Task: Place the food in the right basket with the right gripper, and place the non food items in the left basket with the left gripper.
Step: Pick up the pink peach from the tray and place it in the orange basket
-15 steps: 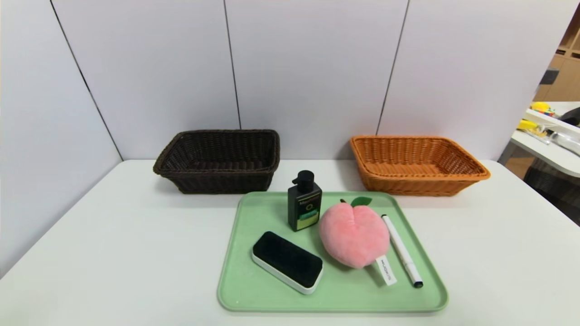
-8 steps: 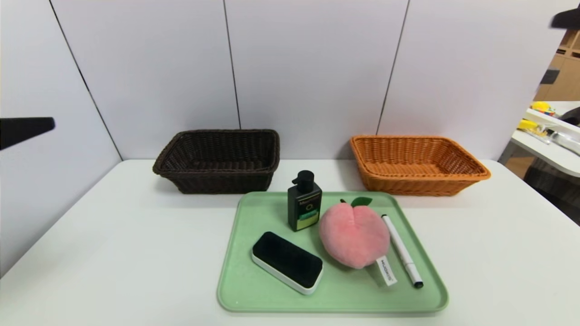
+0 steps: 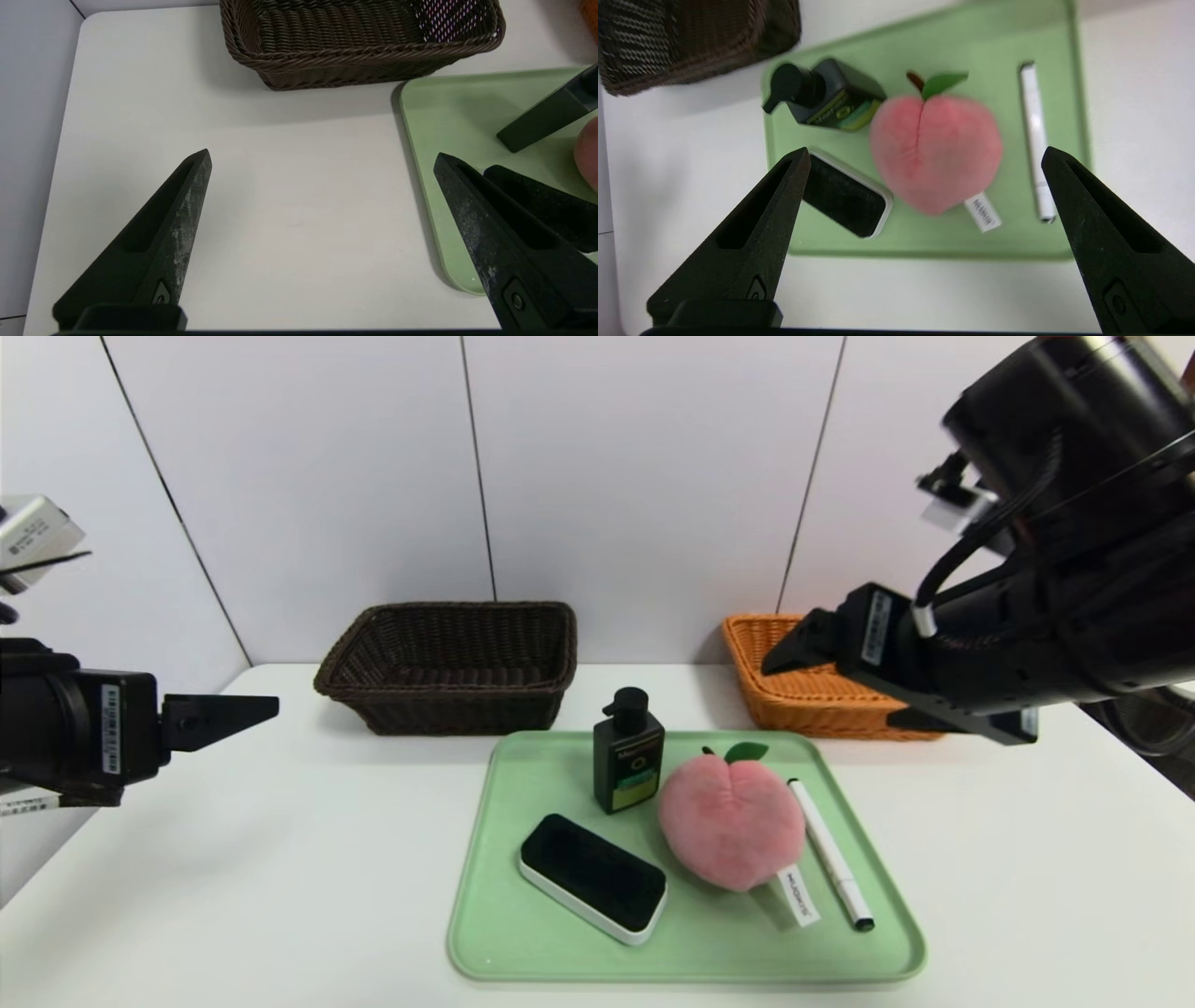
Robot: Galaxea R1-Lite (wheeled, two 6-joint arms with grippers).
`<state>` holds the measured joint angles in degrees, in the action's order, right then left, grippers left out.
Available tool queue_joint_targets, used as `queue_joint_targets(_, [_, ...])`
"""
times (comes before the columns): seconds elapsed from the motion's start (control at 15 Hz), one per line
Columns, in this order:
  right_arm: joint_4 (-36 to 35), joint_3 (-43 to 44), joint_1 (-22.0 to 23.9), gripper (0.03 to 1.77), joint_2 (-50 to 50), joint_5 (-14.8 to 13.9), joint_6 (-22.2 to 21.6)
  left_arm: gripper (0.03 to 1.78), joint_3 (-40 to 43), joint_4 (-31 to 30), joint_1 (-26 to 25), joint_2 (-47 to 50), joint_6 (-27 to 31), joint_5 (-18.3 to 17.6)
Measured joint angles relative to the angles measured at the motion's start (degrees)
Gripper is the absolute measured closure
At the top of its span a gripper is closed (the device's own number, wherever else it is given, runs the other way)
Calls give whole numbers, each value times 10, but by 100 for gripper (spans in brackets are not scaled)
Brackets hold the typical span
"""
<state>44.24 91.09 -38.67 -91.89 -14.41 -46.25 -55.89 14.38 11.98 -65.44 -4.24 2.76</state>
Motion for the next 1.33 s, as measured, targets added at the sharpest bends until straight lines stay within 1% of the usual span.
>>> queue_joint_targets(0.07, [10, 1, -4, 9, -22, 20, -33, 12, 6, 0, 19, -5, -2, 16])
queue_joint_targets(0.2, [14, 3, -6, 9, -60, 60, -68, 12, 15, 0, 55, -11, -11, 40])
queue_joint_targets(0.27, [13, 4, -7, 9, -75, 78, -71, 12, 19, -1, 67, -13, -21, 43])
queue_joint_targets(0.4, [13, 5, -7, 9, -95, 113, -74, 12, 28, -1, 75, -13, -25, 44])
queue_joint_targets(0.47, [13, 5, -6, 9, -103, 118, -74, 12, 33, 0, 76, -12, -25, 44])
queue_joint_targets(0.67, [20, 3, -6, 9, -120, 109, -67, 12, 40, -1, 78, -10, -25, 44])
queue_joint_targets(0.87, [42, 2, -10, 9, -133, 82, -64, 12, 42, 0, 79, -9, -25, 44])
queue_joint_targets(0.93, [45, 2, -11, 9, -138, 77, -61, 12, 42, 0, 79, -9, -25, 44])
queue_joint_targets(1.33, [47, 16, -18, 9, -174, 74, -60, 12, 55, 0, 79, 0, -24, 43])
